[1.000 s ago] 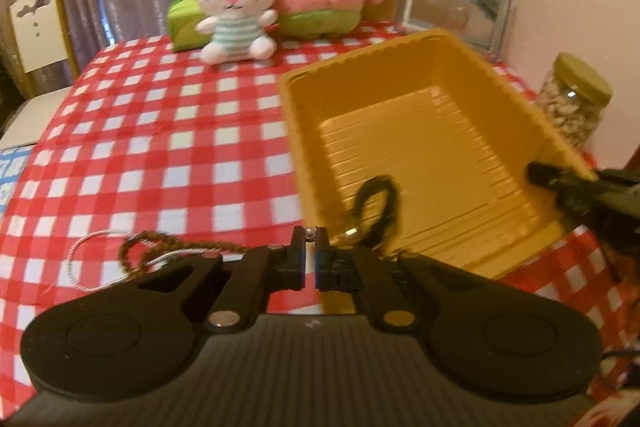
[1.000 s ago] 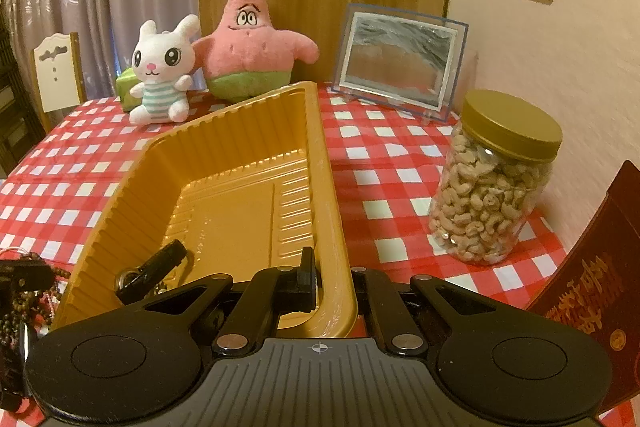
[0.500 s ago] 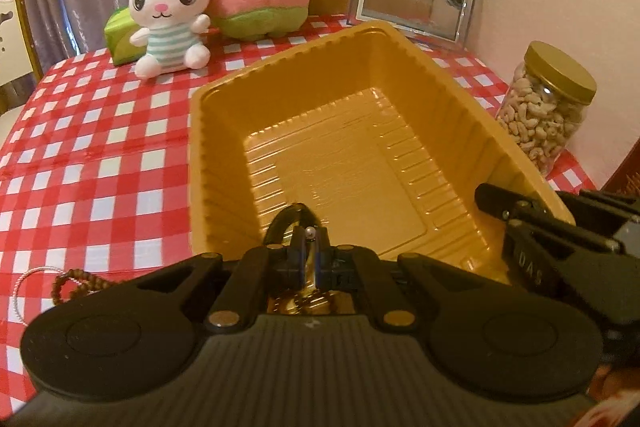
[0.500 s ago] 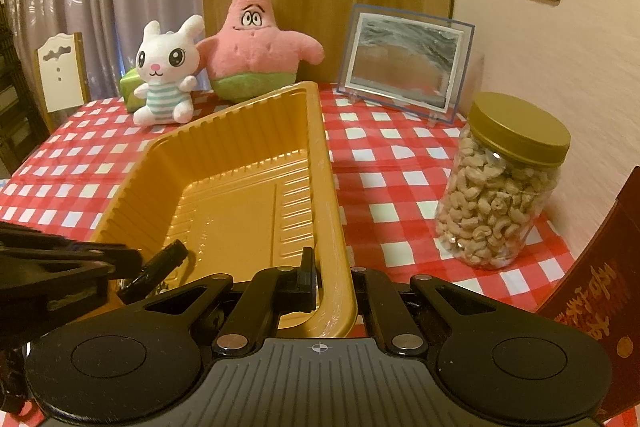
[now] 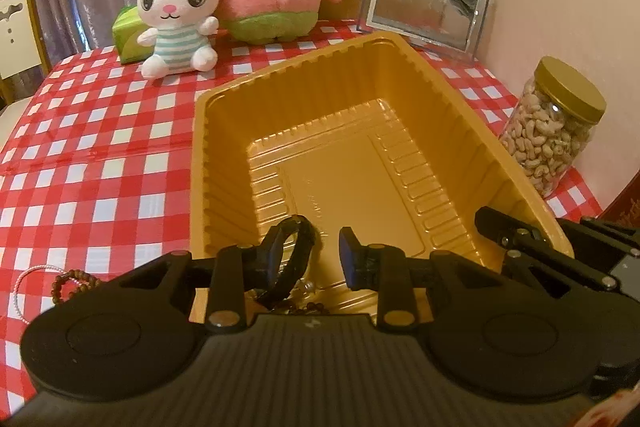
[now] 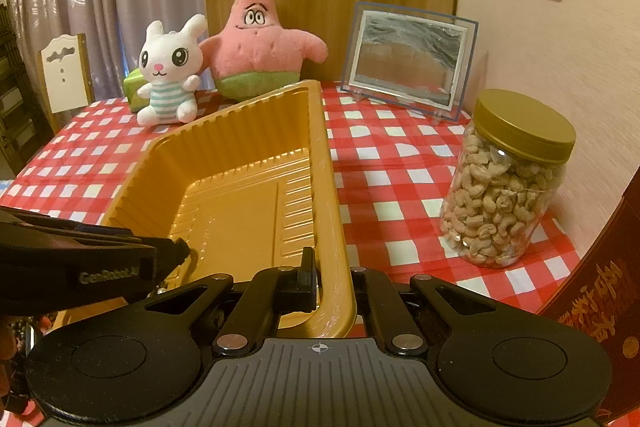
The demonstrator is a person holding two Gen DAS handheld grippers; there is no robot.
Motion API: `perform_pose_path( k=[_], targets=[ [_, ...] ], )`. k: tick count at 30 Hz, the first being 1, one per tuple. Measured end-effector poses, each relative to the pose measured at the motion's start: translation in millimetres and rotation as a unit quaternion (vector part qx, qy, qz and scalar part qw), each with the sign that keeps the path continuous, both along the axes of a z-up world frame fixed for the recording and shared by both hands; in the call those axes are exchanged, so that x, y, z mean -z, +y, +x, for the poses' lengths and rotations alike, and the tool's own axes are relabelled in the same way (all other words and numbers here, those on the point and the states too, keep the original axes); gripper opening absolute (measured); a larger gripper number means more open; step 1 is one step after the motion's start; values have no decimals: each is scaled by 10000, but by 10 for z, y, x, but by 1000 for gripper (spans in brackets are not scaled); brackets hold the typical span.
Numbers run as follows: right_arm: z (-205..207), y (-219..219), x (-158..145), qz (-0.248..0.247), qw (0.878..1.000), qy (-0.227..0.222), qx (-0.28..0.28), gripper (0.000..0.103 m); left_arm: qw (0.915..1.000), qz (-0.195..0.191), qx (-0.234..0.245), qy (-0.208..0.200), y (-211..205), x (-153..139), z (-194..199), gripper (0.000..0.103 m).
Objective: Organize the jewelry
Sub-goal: 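Open the left tool to release the black band into the tray, then grasp a black strap from the bead pile with the left tool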
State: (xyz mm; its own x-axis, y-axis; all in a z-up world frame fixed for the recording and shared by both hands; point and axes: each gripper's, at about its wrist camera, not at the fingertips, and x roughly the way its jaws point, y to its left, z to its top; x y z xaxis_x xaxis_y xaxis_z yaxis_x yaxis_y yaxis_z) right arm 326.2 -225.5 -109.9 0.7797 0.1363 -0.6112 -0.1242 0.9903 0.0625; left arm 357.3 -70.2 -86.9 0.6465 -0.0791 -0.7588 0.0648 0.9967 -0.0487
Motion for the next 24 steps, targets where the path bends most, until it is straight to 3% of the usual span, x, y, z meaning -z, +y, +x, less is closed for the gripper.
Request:
perform_pose_path(
  k=[11,24],
  targets=[
    [-25,4,-14,3,10000,2,-17,4,9993,-15,-366,-108,368,-196,-211,34],
    [-160,-58,-28,10,10000,40,31,4,9923,82,-1236,-47,1171,-240,-743,35]
  ],
)
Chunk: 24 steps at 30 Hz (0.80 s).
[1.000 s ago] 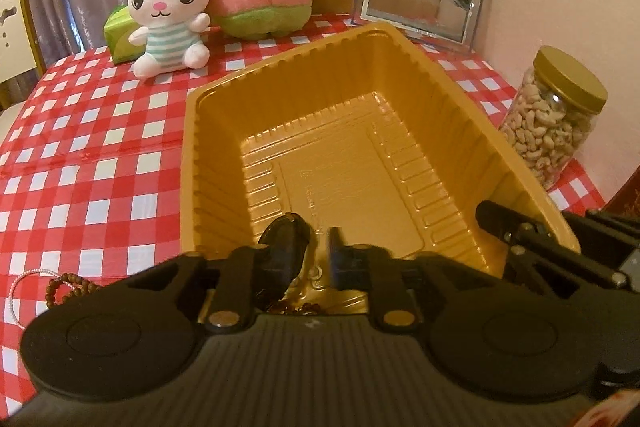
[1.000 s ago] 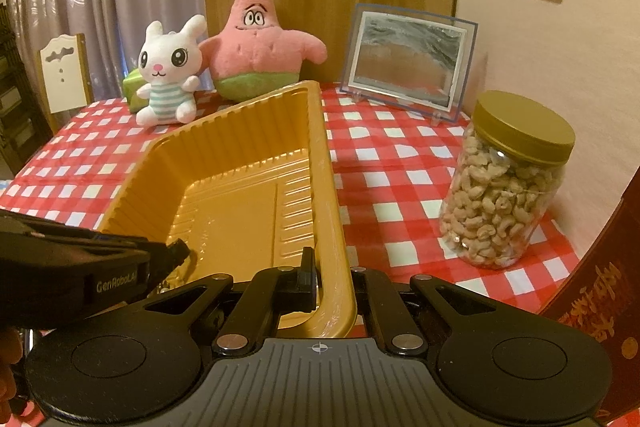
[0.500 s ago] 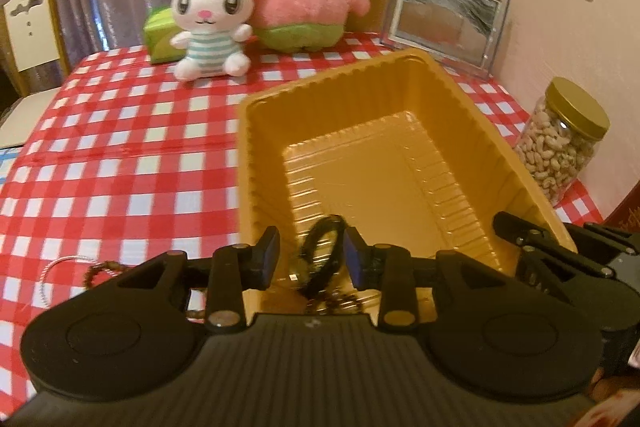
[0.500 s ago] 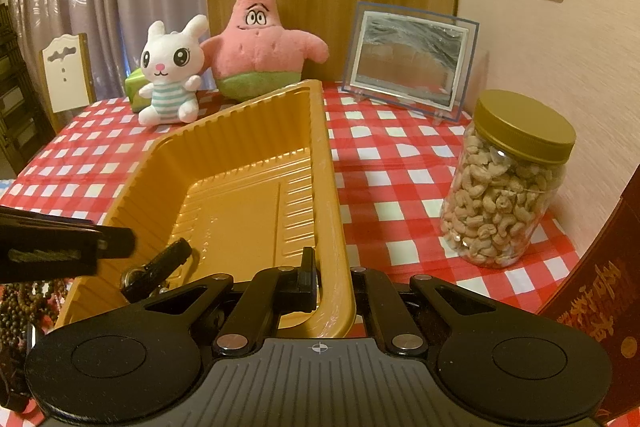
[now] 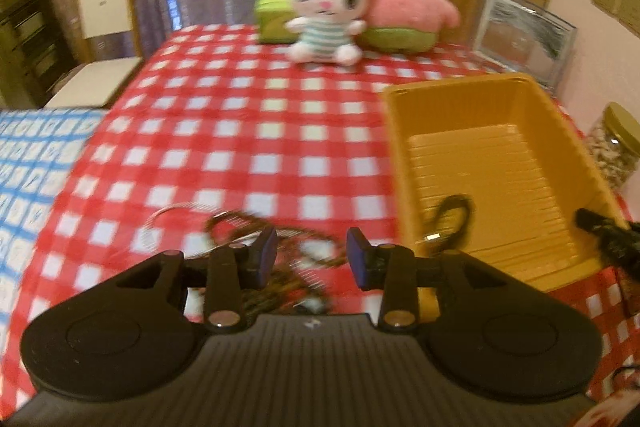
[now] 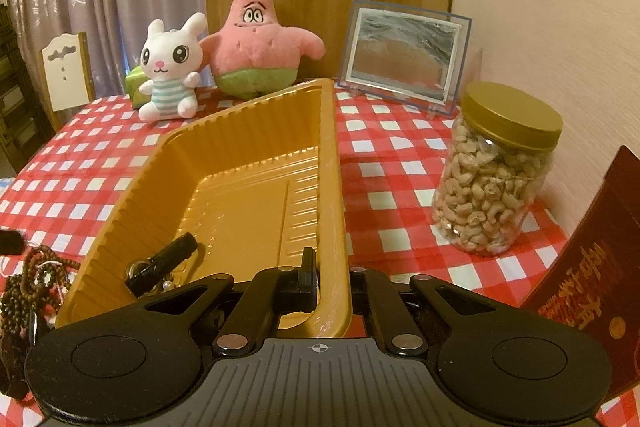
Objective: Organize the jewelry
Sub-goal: 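Grasp a black strap from the bead pile with the left tool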
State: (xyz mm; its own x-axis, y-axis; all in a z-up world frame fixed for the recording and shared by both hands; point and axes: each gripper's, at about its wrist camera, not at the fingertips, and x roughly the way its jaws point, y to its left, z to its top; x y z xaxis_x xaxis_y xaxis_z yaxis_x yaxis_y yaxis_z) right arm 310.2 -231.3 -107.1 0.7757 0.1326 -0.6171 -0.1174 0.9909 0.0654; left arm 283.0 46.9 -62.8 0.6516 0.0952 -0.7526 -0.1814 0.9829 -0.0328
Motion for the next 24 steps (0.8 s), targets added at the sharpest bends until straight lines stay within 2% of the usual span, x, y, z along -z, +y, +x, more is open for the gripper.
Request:
perform_pose_path(
  k=[4,9,17,24],
  targets=[
    [-51,-61,7,17,10000,17,30,4,9993,137,-309,128,282,83,-198,35],
    [-122,-125,11,13,10000,53,59,4,9986,189,-422,268,427,166,-416,35],
    [-220,-193,9,-10,9999,92,74,4,9987,-92,-76,497,194,336,-683,35],
    [-242,-204,7,-46,9999,116,67,4,9983,-198,128,528,1,415,-646,35]
  ],
)
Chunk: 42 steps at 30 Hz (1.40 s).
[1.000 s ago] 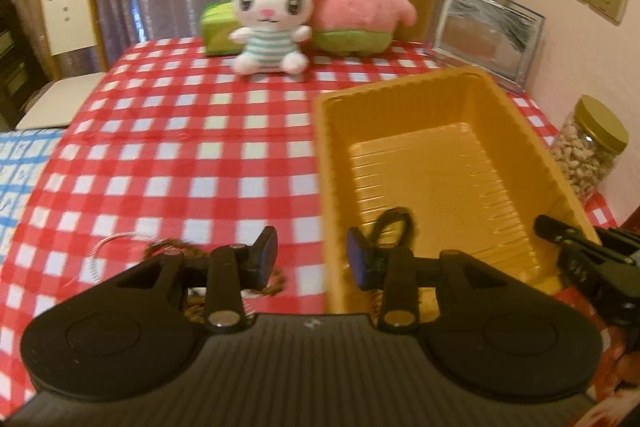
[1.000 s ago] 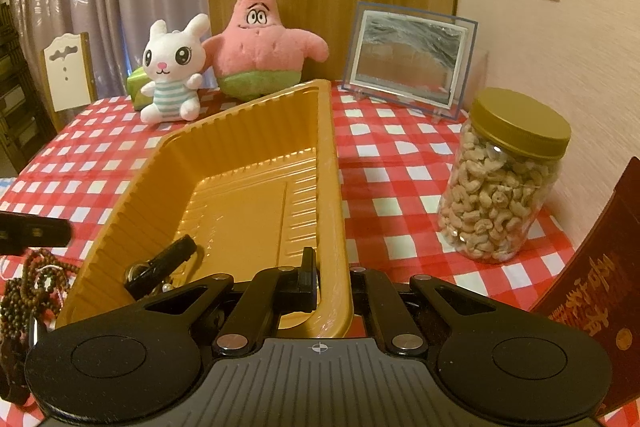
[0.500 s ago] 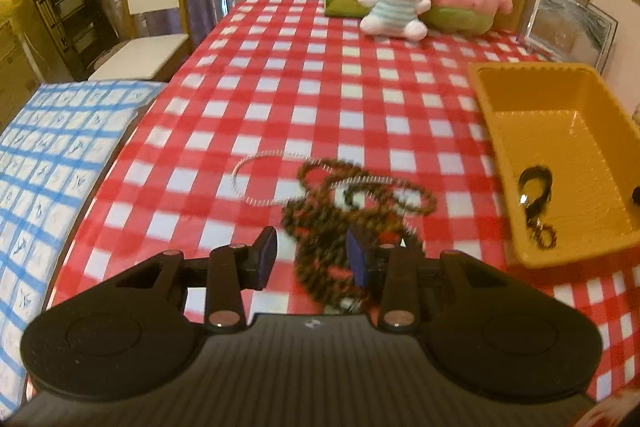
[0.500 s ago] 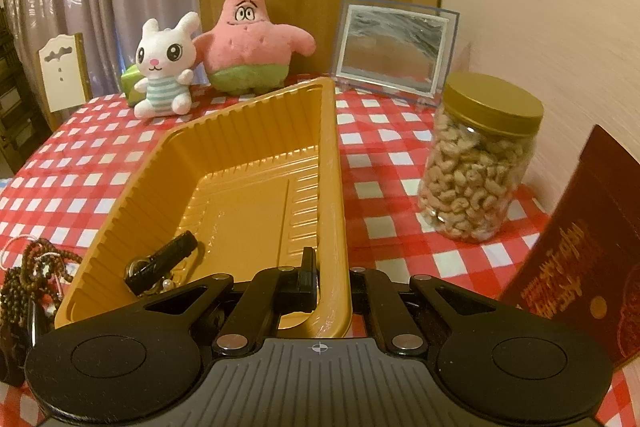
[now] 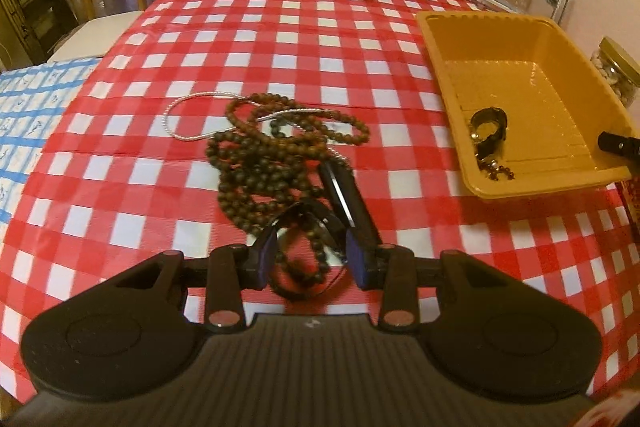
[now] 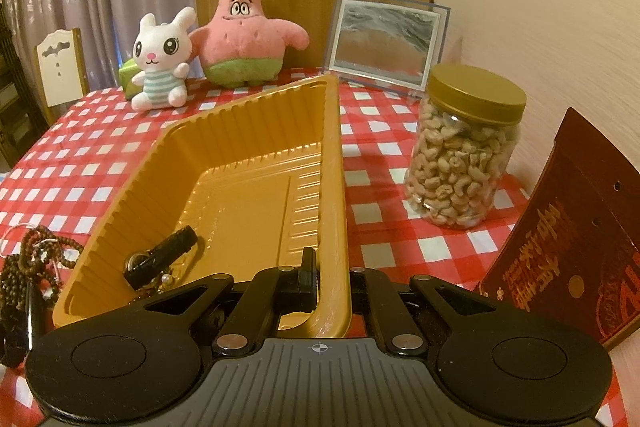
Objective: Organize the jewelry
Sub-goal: 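Grasp a black strap from the bead pile with the left tool, then carry the black strap into the tray and open the left tool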
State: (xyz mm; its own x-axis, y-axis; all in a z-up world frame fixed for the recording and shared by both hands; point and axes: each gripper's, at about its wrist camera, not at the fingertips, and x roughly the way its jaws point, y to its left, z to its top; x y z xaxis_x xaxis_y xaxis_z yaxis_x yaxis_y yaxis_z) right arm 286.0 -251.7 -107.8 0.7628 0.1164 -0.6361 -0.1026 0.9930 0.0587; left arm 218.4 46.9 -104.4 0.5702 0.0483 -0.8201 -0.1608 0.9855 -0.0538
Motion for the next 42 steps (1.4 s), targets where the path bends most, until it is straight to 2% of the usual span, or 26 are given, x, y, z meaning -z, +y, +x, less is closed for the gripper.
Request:
perform_pose_path(
  k=[7,16,24,33,42],
  targets=[
    [-3,-3,0,-9,10000,4,0,4,9999,27,-81,99,-63,95,127,33],
    [-15,-8,6,-14,10000,-5,-7,4,9996,-106,-262,36,7,115,167,9],
    [-29,-10,9,-8,10000,-6,-1,4,9992,-56,-374,-120,42,-94,-20,9],
    [-23,1,-4,-66,10000,-10,-20,4,9980,-368,134,-499,-209,-481,-3,9],
    [59,97,-26,-100,9998,-58,-136,4,9927,-558,796,-717,-748,-555,448,9]
  ],
)
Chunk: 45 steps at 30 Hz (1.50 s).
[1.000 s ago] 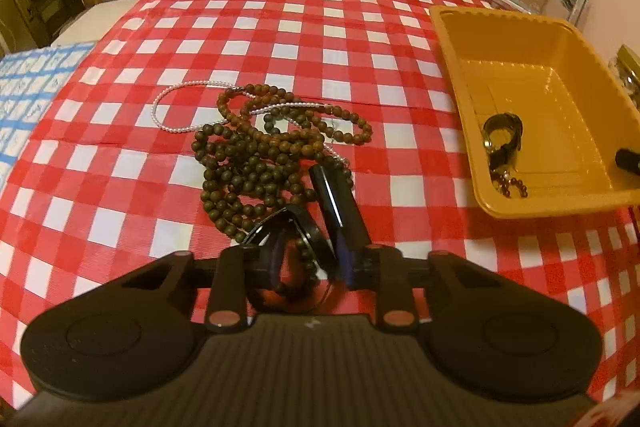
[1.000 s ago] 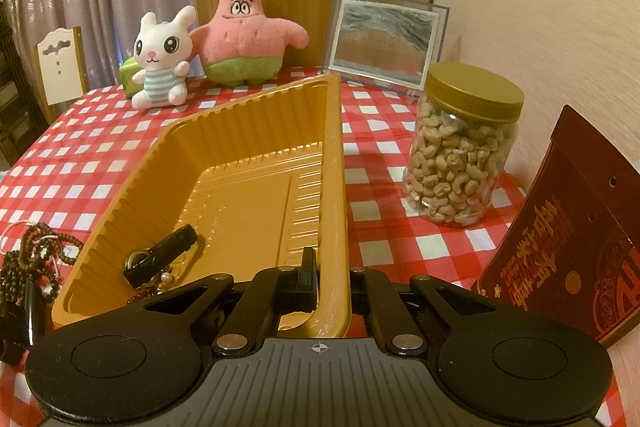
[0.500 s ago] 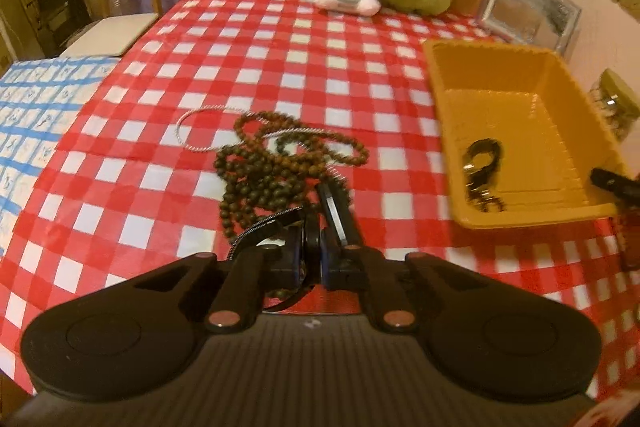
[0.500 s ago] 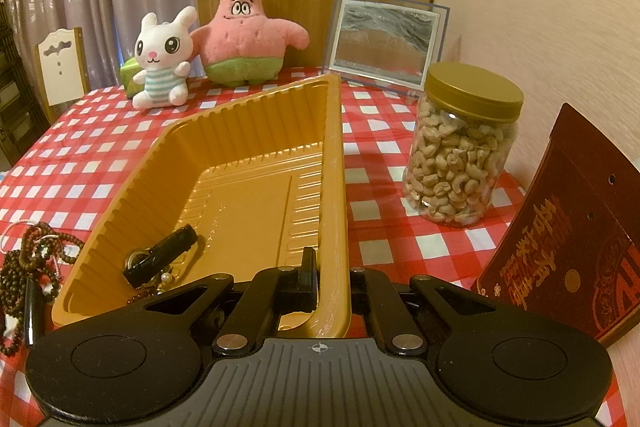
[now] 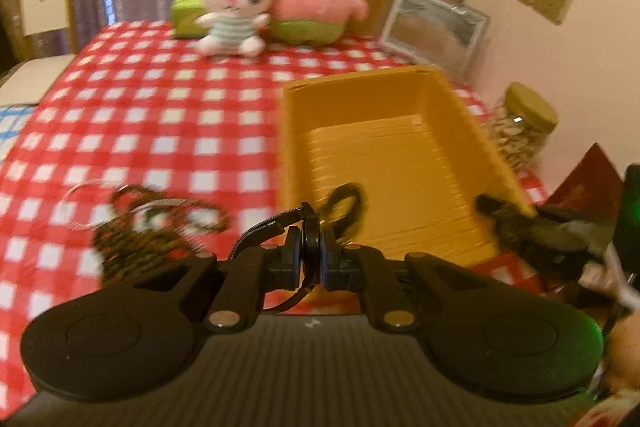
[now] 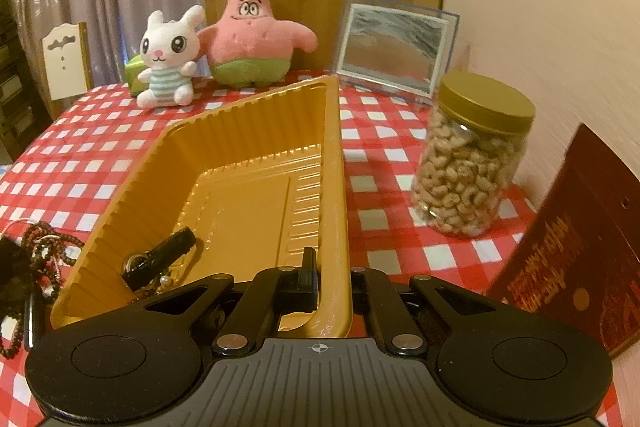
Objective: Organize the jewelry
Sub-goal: 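Carry the black strap into the tray and open the left tool, then grasp the black cylindrical case beside the beads with the left tool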
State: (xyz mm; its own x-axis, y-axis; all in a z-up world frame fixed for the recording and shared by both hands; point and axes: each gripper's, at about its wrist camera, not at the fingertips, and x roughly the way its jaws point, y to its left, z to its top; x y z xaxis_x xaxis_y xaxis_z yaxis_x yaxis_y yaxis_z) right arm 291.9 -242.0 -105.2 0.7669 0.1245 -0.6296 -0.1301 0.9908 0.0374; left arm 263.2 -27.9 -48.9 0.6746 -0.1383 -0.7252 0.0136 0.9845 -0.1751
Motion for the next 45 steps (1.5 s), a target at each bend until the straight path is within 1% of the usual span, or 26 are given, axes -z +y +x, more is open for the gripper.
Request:
perform_pose_path(
  k=[3,7,9,17,21,22,24,25,28,29,30,38,45],
  targets=[
    [31,40,-6,4,10000,-31,-72,4,9998,-52,194,-74,-191,4,162,9],
    [67,77,-5,17,9999,-48,-146,4,9993,-113,343,-17,-409,68,402,9],
    [79,86,-2,18,9998,-55,-171,4,9993,-58,374,13,-481,114,483,9],
    [110,79,11,63,9997,-76,-202,4,9989,-6,288,360,-631,389,743,9],
    [118,77,18,78,9998,-63,-198,4,9992,113,244,283,-659,412,807,9],
    [117,78,22,80,9998,-49,-197,4,9993,124,218,267,-660,404,819,9],
    [116,70,32,105,9998,-26,-180,4,9995,68,201,253,-652,373,834,16],
    [110,69,34,107,9998,-28,-179,4,9995,57,192,229,-647,357,830,20],
    [111,71,30,112,9998,-18,-176,4,9996,76,195,172,-643,319,800,24],
    [110,73,31,112,9998,-18,-174,4,9996,63,192,188,-636,311,796,28],
    [109,71,31,111,9998,-19,-172,4,9996,42,181,198,-625,303,786,29],
    [117,69,28,110,9998,-10,-173,4,10000,-18,59,17,-439,143,672,35],
    [122,68,31,99,9998,-4,-165,4,9998,28,-216,-43,-164,53,556,36]
  ],
)
